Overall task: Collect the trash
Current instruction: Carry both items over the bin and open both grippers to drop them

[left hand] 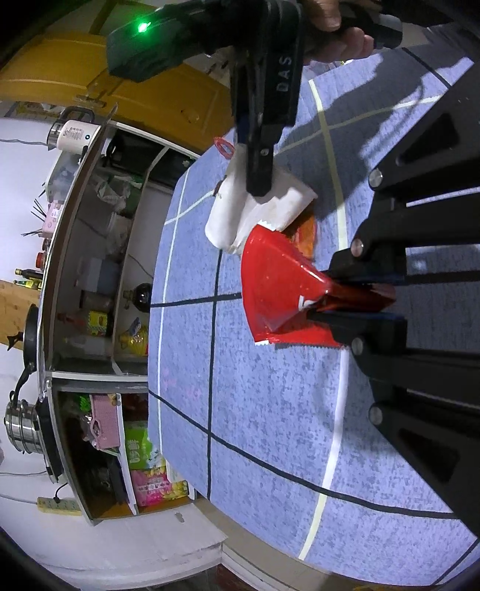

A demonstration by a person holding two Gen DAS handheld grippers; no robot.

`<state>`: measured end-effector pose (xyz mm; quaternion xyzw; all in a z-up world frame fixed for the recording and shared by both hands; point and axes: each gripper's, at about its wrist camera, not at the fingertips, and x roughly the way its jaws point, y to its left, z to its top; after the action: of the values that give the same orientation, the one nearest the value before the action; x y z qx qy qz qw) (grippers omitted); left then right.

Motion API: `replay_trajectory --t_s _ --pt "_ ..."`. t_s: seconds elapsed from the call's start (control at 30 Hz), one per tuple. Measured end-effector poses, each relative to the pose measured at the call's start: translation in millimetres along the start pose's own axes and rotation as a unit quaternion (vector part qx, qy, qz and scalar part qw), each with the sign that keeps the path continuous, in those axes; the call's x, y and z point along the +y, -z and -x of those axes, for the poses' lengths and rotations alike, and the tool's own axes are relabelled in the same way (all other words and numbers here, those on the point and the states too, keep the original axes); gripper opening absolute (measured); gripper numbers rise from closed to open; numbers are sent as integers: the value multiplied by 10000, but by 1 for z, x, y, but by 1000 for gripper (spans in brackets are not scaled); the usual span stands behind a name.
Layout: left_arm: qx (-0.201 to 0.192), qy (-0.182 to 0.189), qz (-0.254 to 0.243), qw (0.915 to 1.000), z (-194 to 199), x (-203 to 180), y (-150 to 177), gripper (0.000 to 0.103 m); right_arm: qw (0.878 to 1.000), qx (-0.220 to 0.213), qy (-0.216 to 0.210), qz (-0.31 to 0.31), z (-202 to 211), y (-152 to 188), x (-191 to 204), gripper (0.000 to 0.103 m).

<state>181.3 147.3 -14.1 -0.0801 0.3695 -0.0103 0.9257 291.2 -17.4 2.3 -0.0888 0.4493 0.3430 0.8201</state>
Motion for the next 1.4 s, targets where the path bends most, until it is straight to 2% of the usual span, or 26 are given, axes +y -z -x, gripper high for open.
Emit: replay_trajectory --t_s 0.1,0.27,0.47,0.67,0.77,0.8,1.07,1.4 --pt "-68 90 -18 9999 3 -6 -3 12 9999 -99 -39 -46 10 5 -2 29" --pt "-125 309 -146 9993 4 -29 -5 12 9989 -427 35 -198 55 32 -19 29" --pt "-145 786 -452 9958 1 -77 -11 12 9952 -716 250 -616 101 65 -55 29" --pt "-218 1476 -787 9857 1 -142 -24 12 9850 -1010 766 -1171 157 109 -110 30" --pt "-210 1675 -1013 9804 -3 -177 -29 12 9807 -1081 901 -1358 173 122 -128 30" --pt "-173 1762 -1071 9784 -6 -190 -30 12 9762 -1133 1069 -1508 185 134 -144 30" --pt "87 2093 -1276 9694 -34 -268 -35 13 9612 -1219 1492 -1974 208 175 -196 30" --pt "479 2145 -1433 9650 -66 -331 -20 13 9517 -1123 1878 -2153 203 201 -233 31"
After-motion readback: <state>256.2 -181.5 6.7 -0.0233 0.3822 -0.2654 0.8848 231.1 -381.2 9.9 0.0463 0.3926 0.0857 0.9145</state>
